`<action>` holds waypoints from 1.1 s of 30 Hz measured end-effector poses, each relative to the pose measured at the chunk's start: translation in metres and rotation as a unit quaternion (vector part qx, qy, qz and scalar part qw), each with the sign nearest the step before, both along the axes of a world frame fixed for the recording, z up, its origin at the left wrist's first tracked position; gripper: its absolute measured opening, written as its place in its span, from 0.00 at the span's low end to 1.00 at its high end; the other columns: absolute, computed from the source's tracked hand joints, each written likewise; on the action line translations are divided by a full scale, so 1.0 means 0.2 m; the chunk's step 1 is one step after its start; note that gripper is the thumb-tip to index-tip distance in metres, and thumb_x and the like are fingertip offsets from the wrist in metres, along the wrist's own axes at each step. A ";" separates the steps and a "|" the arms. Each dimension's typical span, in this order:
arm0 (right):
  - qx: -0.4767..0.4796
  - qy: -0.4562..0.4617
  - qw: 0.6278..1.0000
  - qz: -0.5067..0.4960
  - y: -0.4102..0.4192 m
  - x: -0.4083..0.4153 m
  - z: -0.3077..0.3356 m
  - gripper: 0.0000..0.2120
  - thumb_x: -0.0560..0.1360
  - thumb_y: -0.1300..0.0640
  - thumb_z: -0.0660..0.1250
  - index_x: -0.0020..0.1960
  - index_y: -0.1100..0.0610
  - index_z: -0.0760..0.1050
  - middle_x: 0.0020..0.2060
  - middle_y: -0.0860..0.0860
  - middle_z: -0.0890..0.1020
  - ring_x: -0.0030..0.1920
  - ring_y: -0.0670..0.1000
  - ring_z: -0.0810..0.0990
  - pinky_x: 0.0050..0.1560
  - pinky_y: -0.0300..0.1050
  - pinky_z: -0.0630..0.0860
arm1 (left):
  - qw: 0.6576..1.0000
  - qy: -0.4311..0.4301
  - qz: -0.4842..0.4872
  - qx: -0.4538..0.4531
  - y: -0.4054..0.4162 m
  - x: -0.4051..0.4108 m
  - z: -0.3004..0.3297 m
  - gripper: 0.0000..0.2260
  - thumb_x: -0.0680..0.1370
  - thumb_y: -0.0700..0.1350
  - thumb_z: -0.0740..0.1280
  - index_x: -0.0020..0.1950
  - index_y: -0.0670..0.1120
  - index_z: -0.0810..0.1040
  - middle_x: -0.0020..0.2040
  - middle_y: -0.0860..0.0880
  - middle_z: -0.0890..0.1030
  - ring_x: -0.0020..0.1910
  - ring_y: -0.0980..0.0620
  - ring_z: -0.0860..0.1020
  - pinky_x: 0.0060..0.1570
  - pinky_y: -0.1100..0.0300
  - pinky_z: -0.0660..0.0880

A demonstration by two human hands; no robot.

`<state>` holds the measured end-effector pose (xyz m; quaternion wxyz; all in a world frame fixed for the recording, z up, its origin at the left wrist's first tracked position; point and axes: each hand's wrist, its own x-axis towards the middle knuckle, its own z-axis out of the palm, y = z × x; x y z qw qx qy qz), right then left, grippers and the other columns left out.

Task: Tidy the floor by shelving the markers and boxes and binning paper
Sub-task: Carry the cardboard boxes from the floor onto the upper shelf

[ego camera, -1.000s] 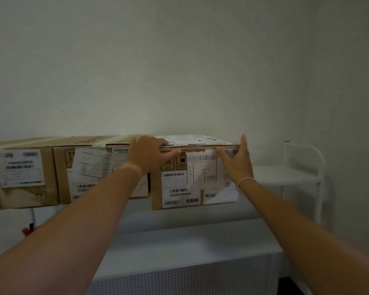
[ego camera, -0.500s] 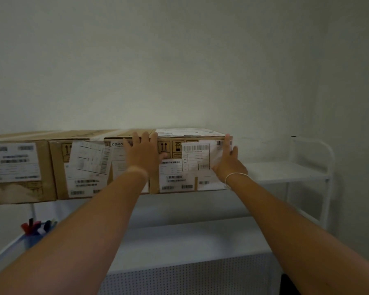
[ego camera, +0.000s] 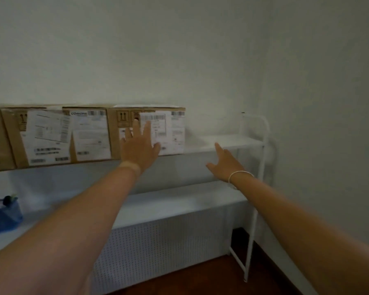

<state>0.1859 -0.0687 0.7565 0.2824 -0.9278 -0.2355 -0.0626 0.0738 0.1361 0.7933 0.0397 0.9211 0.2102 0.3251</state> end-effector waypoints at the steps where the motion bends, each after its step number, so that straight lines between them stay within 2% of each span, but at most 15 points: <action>1: -0.007 0.001 1.000 -0.009 -0.10 -0.03 -0.03 0.36 0.76 0.47 0.61 0.76 0.49 0.43 0.76 0.55 0.51 0.73 0.59 0.60 0.70 0.53 0.63 | 1.000 0.004 -0.014 -0.006 -0.09 0.00 -0.03 0.31 0.79 0.54 0.59 0.78 0.48 0.51 0.78 0.40 0.51 0.75 0.35 0.54 0.71 0.43 0.58; 6: -0.010 0.028 0.997 -0.065 -0.56 -0.17 -0.18 0.35 0.76 0.48 0.61 0.76 0.51 0.47 0.75 0.55 0.57 0.72 0.59 0.62 0.70 0.53 0.63 | 0.995 0.046 -0.084 -0.027 -0.50 0.02 -0.18 0.30 0.79 0.55 0.58 0.77 0.48 0.51 0.78 0.41 0.52 0.74 0.36 0.56 0.70 0.44 0.60; 9: -0.001 0.034 0.994 -0.102 -0.79 -0.25 -0.32 0.34 0.76 0.48 0.61 0.76 0.52 0.49 0.73 0.58 0.62 0.70 0.60 0.65 0.68 0.53 0.65 | 0.988 0.068 -0.132 -0.042 -0.73 0.04 -0.31 0.30 0.78 0.54 0.59 0.77 0.47 0.53 0.77 0.40 0.56 0.73 0.37 0.60 0.68 0.45 0.64; 14: 0.008 0.100 0.980 -0.172 -1.25 -0.41 -0.63 0.34 0.77 0.48 0.61 0.76 0.52 0.48 0.75 0.55 0.58 0.72 0.58 0.61 0.70 0.53 0.62 | 0.967 0.134 -0.208 -0.058 -1.15 0.09 -0.61 0.31 0.77 0.54 0.61 0.77 0.47 0.54 0.74 0.39 0.60 0.69 0.36 0.64 0.64 0.44 0.67; 19: 0.028 0.175 0.946 -0.272 -1.74 -0.53 -1.09 0.34 0.76 0.45 0.60 0.76 0.52 0.48 0.74 0.55 0.60 0.71 0.57 0.63 0.68 0.51 0.64 | 0.918 0.232 -0.300 -0.112 -1.59 0.22 -0.96 0.31 0.78 0.55 0.60 0.77 0.48 0.52 0.76 0.40 0.58 0.73 0.38 0.61 0.69 0.44 0.64; 23: 0.086 0.244 0.904 -0.339 -1.99 -0.61 -1.53 0.36 0.75 0.45 0.63 0.76 0.54 0.49 0.73 0.56 0.62 0.69 0.58 0.67 0.60 0.50 0.71 | 0.880 0.304 -0.343 -0.124 -1.92 0.33 -1.31 0.31 0.78 0.55 0.60 0.77 0.48 0.52 0.76 0.42 0.60 0.73 0.39 0.62 0.69 0.44 0.65; 26: 0.122 0.274 0.875 -0.380 -2.10 -0.63 -1.79 0.36 0.74 0.45 0.63 0.75 0.55 0.52 0.72 0.56 0.65 0.70 0.58 0.66 0.62 0.49 0.69 | 0.863 0.354 -0.348 -0.096 -2.09 0.40 -1.59 0.30 0.78 0.56 0.59 0.77 0.49 0.53 0.76 0.42 0.59 0.72 0.38 0.61 0.68 0.43 0.65; 28: 0.125 0.286 0.861 -0.402 -2.15 -0.63 -1.95 0.34 0.74 0.44 0.63 0.74 0.54 0.55 0.71 0.56 0.67 0.68 0.58 0.68 0.58 0.48 0.70 | 0.852 0.378 -0.350 -0.087 -2.16 0.45 -1.76 0.30 0.78 0.57 0.59 0.77 0.50 0.53 0.77 0.42 0.57 0.73 0.38 0.60 0.68 0.43 0.65; 31: 0.154 0.304 0.842 -0.418 -2.19 -0.57 -2.21 0.30 0.75 0.48 0.64 0.72 0.58 0.60 0.68 0.57 0.71 0.67 0.57 0.70 0.56 0.42 0.68 | 0.834 0.420 -0.345 -0.095 -2.24 0.57 -2.05 0.31 0.78 0.57 0.59 0.77 0.51 0.52 0.78 0.43 0.55 0.74 0.39 0.59 0.69 0.43 0.64; 33: 0.177 0.325 0.823 -0.431 -2.20 -0.51 -2.38 0.28 0.75 0.49 0.64 0.71 0.58 0.61 0.68 0.56 0.71 0.66 0.57 0.70 0.56 0.44 0.68 | 0.820 0.450 -0.336 -0.109 -2.26 0.63 -2.25 0.31 0.78 0.57 0.59 0.77 0.51 0.51 0.78 0.43 0.55 0.74 0.40 0.59 0.70 0.44 0.63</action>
